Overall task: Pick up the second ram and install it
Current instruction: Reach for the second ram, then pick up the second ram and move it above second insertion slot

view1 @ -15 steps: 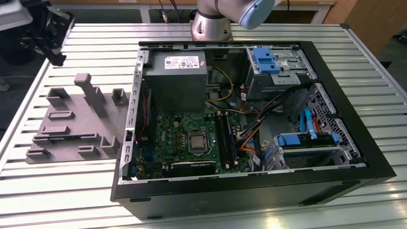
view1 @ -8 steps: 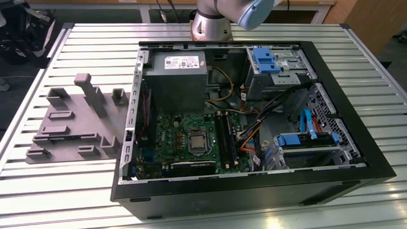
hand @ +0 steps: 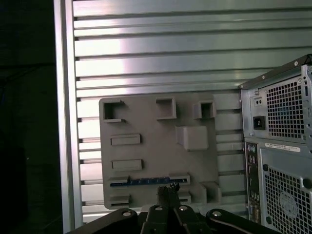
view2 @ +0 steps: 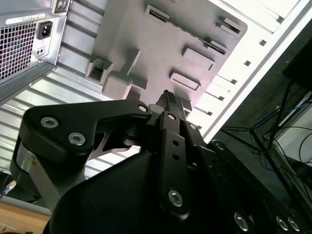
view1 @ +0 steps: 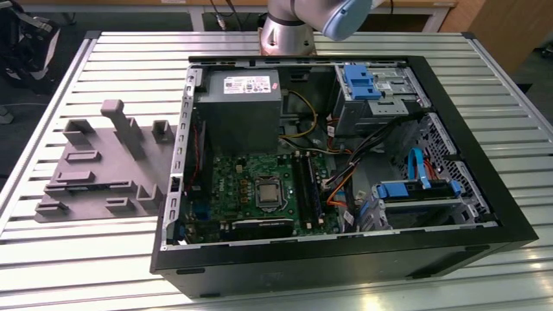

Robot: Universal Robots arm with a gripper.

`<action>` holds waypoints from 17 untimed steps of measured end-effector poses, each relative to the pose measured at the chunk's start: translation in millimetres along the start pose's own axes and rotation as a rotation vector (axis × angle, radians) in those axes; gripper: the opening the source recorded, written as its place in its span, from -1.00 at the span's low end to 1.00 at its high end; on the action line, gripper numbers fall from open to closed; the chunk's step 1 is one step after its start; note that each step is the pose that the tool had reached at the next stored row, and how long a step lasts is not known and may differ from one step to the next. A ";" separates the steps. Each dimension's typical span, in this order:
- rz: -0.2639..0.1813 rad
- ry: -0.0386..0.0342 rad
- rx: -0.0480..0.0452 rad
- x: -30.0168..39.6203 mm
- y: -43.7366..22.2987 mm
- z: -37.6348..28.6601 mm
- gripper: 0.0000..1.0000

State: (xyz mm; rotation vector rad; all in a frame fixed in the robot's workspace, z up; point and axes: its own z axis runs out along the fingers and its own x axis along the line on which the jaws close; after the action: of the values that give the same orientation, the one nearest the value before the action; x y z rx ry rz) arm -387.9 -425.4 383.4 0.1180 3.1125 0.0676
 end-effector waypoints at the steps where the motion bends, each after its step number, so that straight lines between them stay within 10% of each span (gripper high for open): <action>1: 0.000 0.0000 0.0000 0.5 -0.1 0.0 -0.75; 17: 0.000 0.0000 0.0000 8.8 -0.8 -0.2 -0.75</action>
State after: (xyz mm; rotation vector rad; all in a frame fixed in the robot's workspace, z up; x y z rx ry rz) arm -396.7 -425.5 383.4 0.1177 3.1125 0.0677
